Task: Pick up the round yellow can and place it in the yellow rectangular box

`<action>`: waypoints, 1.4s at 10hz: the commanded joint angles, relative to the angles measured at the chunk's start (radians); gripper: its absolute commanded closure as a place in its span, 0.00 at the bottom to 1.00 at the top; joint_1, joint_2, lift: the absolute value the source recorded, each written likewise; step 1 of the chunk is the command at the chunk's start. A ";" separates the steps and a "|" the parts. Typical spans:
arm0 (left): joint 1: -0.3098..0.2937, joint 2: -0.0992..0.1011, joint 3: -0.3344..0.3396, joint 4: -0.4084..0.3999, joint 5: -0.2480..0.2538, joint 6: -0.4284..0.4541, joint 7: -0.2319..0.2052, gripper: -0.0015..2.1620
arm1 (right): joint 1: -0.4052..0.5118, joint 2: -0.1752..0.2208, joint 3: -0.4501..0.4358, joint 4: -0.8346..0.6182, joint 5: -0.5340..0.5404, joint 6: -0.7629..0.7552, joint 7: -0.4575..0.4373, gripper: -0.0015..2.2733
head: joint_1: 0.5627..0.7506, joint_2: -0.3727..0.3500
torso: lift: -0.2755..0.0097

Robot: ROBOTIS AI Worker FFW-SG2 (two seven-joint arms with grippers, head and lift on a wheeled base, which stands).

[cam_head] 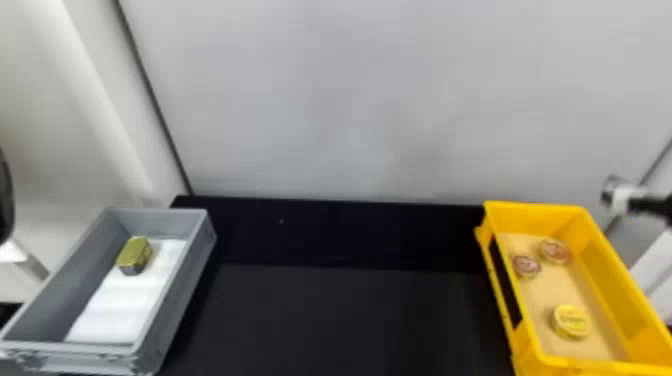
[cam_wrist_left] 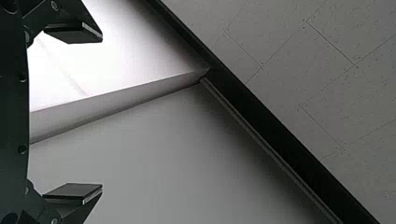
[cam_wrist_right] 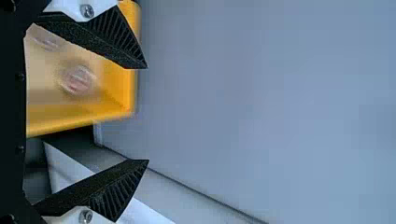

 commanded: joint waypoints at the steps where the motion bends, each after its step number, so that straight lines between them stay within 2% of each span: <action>1: 0.000 0.006 0.001 0.000 0.000 0.003 0.000 0.07 | -0.052 -0.003 0.023 -0.273 0.102 -0.020 -0.084 0.04 | 0.53 0.59 | 0.93; 2: 0.000 0.009 0.001 0.000 0.000 0.006 0.000 0.07 | -0.091 -0.004 0.059 -0.353 0.227 -0.042 -0.083 0.05 | 0.53 0.59 | 0.93; 4: -0.006 0.020 -0.001 0.001 0.000 0.013 0.000 0.07 | -0.180 0.001 0.142 -0.409 0.428 -0.213 -0.078 0.05 | 0.53 0.59 | 0.93; 8: 0.017 0.007 0.001 0.017 0.000 0.008 0.012 0.07 | -0.316 -0.027 0.244 -0.342 0.440 -0.706 -0.129 0.05 | 0.53 0.59 | 0.93; 9: 0.023 0.006 0.008 0.017 0.000 -0.001 0.017 0.07 | -0.359 -0.047 0.276 -0.353 0.440 -0.755 -0.130 0.05 | 0.53 0.59 | 0.93; 11: 0.028 -0.010 0.012 0.020 0.001 -0.017 0.028 0.07 | -0.399 -0.056 0.326 -0.383 0.443 -0.838 -0.146 0.05 | 0.53 0.59 | 0.93; 14: 0.029 -0.004 0.016 0.020 0.000 -0.013 0.028 0.07 | -0.388 -0.056 0.328 -0.377 0.445 -0.826 -0.155 0.05 | 0.53 0.59 | 0.93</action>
